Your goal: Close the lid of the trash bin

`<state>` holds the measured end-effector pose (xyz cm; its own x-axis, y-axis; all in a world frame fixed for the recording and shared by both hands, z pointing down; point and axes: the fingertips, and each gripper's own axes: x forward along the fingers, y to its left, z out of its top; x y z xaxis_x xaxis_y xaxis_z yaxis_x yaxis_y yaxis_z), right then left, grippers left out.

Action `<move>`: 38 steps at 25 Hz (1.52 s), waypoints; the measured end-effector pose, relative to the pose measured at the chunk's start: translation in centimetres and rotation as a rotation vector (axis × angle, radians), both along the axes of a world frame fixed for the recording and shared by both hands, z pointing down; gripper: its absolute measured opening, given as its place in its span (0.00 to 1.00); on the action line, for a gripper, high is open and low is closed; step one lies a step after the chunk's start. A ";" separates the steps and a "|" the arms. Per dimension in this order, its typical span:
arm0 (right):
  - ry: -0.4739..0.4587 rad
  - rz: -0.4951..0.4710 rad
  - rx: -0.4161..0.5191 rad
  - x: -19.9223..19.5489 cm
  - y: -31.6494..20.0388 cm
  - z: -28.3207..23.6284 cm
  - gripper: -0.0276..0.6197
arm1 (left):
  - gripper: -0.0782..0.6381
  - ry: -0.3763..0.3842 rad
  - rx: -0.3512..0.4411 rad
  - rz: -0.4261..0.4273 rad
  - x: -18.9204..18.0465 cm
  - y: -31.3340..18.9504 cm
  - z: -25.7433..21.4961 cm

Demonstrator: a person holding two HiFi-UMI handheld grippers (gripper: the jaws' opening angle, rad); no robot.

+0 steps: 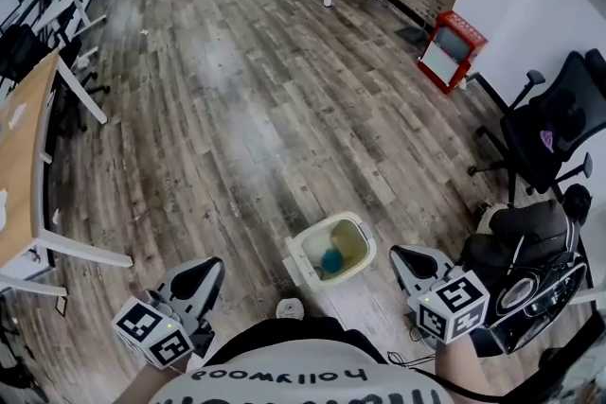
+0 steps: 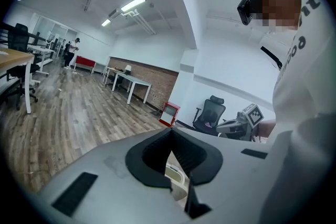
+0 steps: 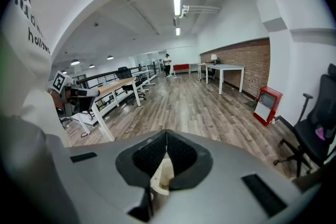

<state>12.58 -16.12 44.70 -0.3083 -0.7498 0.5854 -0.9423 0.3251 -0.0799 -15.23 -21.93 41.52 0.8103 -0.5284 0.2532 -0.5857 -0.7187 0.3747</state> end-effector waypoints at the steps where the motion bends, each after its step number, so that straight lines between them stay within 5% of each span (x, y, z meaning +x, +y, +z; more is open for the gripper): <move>1: 0.025 -0.007 0.001 -0.2 -0.3 0.0 0.06 | 0.12 0.004 0.004 0.006 0.0 -0.4 0.0; 7: 0.151 -0.068 -0.011 -1.3 -0.7 0.5 0.06 | 0.12 0.016 0.010 0.051 1.0 -2.2 0.8; 14: 0.104 -0.090 -0.058 -0.9 -0.8 1.2 0.06 | 0.12 0.034 -0.010 0.061 3.1 -2.7 1.5; 21: 0.034 -0.215 -0.113 -0.9 -2.9 3.3 0.06 | 0.12 0.010 -0.043 -0.074 2.8 -3.3 2.1; 24: -0.042 -0.349 -0.177 -3.8 -3.2 5.4 0.06 | 0.12 -0.011 -0.059 -0.135 2.4 -3.3 2.2; 32: -0.058 -0.763 -0.340 -16.0 -0.9 15.1 0.06 | 0.12 -0.045 -0.110 -0.295 0.0 -1.0 4.3; 38: 0.036 -0.888 -0.392 -19.9 0.1 21.1 0.06 | 0.12 -0.058 -0.103 -0.377 -1.2 0.3 4.8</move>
